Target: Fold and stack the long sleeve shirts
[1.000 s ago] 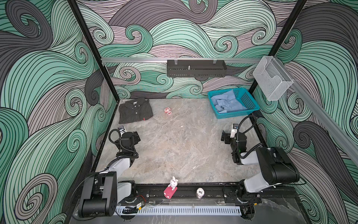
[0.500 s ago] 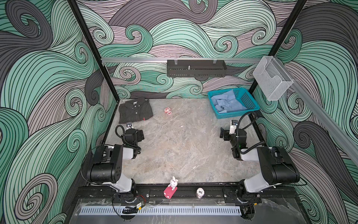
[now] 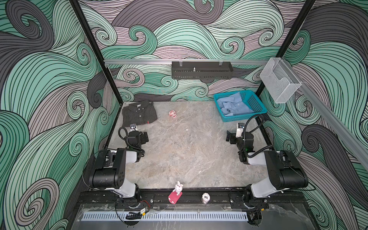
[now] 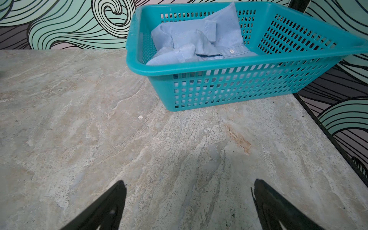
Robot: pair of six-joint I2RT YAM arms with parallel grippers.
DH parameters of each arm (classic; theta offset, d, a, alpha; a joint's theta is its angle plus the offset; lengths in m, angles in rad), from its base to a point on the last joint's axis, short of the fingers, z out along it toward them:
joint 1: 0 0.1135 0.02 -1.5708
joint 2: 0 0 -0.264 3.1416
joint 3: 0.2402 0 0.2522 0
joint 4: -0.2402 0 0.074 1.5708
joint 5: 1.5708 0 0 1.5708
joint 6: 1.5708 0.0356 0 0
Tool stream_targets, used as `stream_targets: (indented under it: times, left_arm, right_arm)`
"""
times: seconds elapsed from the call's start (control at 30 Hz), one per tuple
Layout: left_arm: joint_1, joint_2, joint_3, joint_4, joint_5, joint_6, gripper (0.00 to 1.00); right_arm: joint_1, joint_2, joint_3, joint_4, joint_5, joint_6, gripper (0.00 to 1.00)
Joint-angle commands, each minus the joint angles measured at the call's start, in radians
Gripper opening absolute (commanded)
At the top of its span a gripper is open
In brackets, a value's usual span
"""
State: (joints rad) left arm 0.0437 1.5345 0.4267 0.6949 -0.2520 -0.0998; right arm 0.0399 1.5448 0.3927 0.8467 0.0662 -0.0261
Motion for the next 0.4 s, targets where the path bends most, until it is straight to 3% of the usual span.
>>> stream_targets:
  times: [0.0, 0.37]
  left_arm:
    - [-0.004, -0.017, 0.024, -0.006, 0.007, 0.004, 0.99]
    - [-0.005, -0.018, 0.024, -0.007, 0.009, 0.004, 0.99]
  right_arm:
    - [-0.005, -0.002, 0.017, -0.006, -0.013, -0.007, 0.99]
    - [-0.006, -0.002, 0.018, -0.007, -0.014, -0.008, 1.0]
